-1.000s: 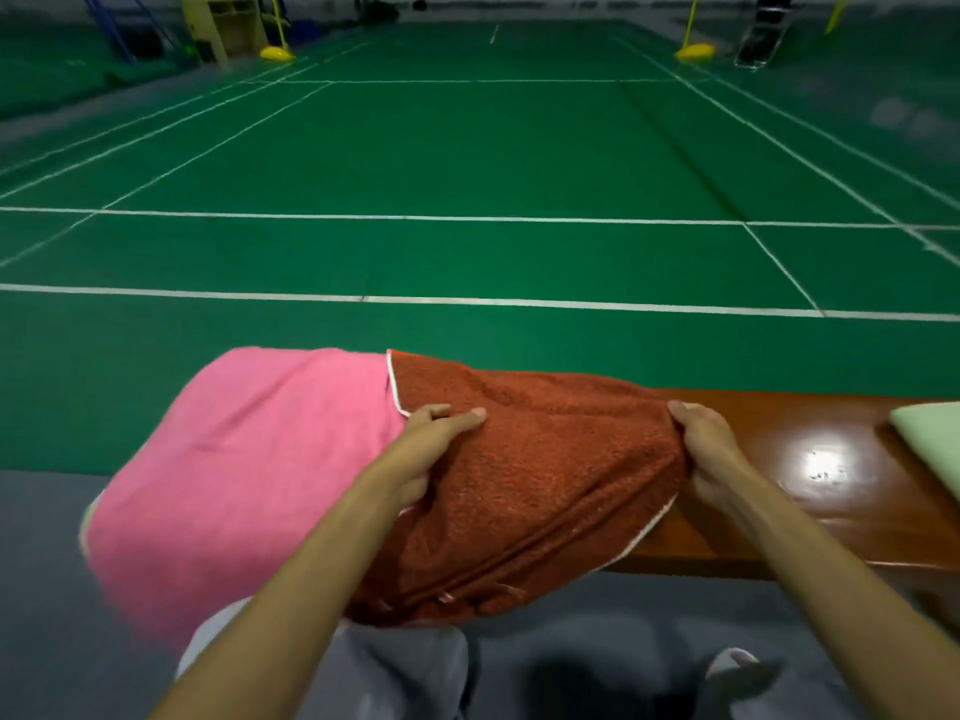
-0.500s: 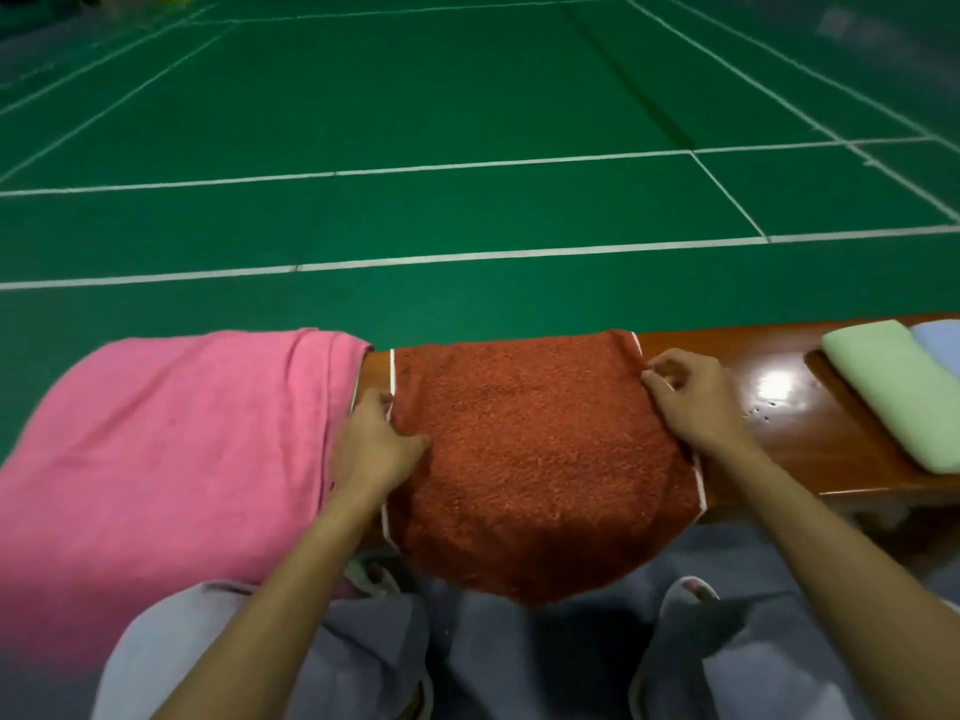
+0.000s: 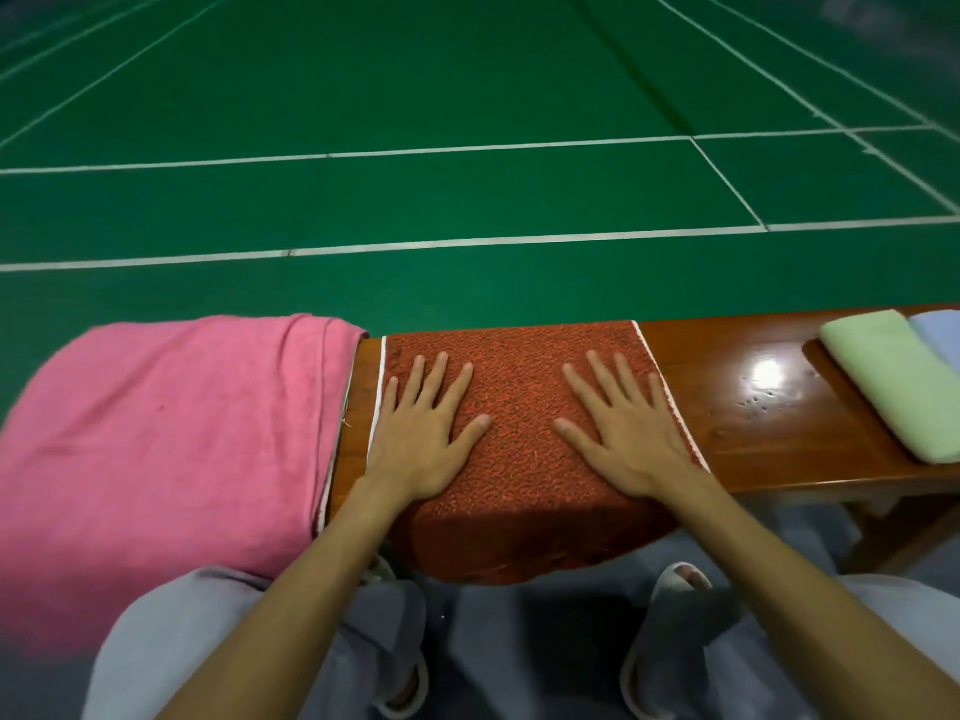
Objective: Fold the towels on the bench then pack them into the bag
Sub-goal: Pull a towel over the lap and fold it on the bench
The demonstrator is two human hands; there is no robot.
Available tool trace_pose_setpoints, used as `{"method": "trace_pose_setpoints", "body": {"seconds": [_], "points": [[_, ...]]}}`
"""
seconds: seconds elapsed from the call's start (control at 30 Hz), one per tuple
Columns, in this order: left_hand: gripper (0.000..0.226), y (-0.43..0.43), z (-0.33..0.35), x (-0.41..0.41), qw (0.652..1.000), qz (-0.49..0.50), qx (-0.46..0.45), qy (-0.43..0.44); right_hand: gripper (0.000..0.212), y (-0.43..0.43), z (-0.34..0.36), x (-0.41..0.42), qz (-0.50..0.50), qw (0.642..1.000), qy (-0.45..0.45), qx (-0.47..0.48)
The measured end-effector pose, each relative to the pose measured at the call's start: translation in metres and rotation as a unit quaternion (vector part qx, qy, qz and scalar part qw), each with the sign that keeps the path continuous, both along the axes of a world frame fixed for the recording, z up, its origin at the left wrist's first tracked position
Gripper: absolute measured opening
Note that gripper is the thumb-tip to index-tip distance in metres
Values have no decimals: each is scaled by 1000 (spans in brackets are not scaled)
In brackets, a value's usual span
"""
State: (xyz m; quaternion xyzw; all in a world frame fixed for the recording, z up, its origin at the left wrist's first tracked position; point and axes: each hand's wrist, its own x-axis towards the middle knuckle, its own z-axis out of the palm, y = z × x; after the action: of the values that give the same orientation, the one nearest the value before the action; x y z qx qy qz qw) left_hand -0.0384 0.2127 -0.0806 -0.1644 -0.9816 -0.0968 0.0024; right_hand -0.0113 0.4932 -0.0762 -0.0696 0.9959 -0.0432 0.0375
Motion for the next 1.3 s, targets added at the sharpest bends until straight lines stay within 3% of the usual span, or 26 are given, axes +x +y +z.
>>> {"method": "trace_pose_setpoints", "body": {"seconds": [0.1,0.2,0.37,0.43,0.5,0.63,0.7,0.8,0.9,0.97,1.07,1.23,1.3], "points": [[78,-5,2,-4,1000,-19,0,-1,84,30,-2,-7,-84,996,-4,2],[74,-6,5,-6,999,0,53,-3,83,36,-4,-8,-101,995,-10,-8],[65,-11,21,16,969,227,69,69,64,28,17,-6,-227,965,119,-63],[59,-23,27,20,960,263,89,22,49,31,31,-5,-285,951,83,-90],[38,-32,31,17,953,265,145,-36,32,33,40,-5,-294,945,5,-140],[32,-40,33,7,938,247,220,-105,28,47,42,-10,-260,946,-52,-188],[34,-43,38,5,884,252,363,-150,23,55,46,-11,-237,904,-63,-351],[29,-43,58,6,772,254,545,-208,29,61,64,-2,-178,788,-108,-580],[54,-51,79,5,738,220,598,-222,72,74,78,4,-89,773,-105,-619],[58,-61,90,6,756,176,590,-221,76,80,85,5,-48,759,-105,-641],[40,-68,100,10,815,131,529,-195,60,84,95,8,-41,729,-118,-673],[31,-78,101,12,924,127,349,-91,30,80,93,8,-57,853,-70,-514],[23,-80,101,11,948,116,292,-49,24,79,87,5,-57,888,-66,-451]]}}
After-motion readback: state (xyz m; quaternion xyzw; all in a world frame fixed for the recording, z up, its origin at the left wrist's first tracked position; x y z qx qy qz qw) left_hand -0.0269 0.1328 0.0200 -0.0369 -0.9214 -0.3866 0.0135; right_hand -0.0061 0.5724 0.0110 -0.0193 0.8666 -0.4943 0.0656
